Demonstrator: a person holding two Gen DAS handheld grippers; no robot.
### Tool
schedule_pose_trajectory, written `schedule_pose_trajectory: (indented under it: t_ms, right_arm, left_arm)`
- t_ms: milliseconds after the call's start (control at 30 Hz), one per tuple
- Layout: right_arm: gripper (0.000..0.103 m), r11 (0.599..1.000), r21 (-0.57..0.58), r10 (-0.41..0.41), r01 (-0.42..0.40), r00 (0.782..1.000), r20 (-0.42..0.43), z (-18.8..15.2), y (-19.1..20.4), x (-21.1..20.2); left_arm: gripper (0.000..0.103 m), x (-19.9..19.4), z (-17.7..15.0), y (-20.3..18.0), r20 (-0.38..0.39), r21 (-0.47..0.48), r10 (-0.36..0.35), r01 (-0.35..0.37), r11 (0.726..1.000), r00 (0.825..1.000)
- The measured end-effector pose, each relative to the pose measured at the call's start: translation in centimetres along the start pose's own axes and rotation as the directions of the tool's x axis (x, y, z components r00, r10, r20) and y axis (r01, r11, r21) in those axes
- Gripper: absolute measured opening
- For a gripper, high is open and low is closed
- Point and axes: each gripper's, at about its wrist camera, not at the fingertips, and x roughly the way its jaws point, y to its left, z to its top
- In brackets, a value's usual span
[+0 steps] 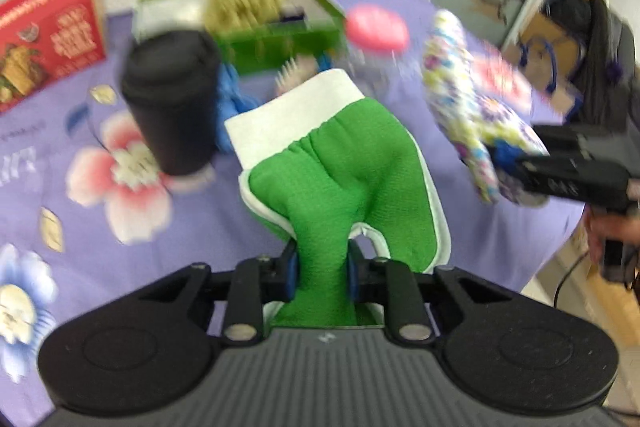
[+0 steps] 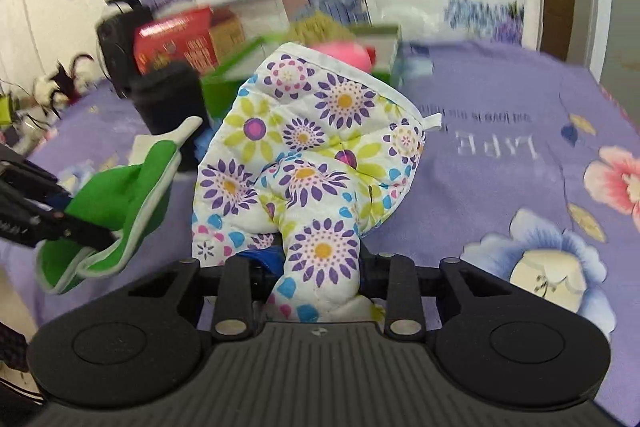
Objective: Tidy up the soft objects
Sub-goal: 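Lower both mitts into the green box and open both tools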
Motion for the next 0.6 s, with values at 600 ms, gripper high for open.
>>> schedule_pose_trajectory:
  t_ms: [600]
  right_arm:
    - [0.022,0.989,-0.146,0.009,-0.029,0.99,-0.139,20.8,-4.3,18.7]
  left_arm:
    - [0.032,9.5,23.8,10.7,0.048,-0.013,0.263,-0.263,0.965,0.964]
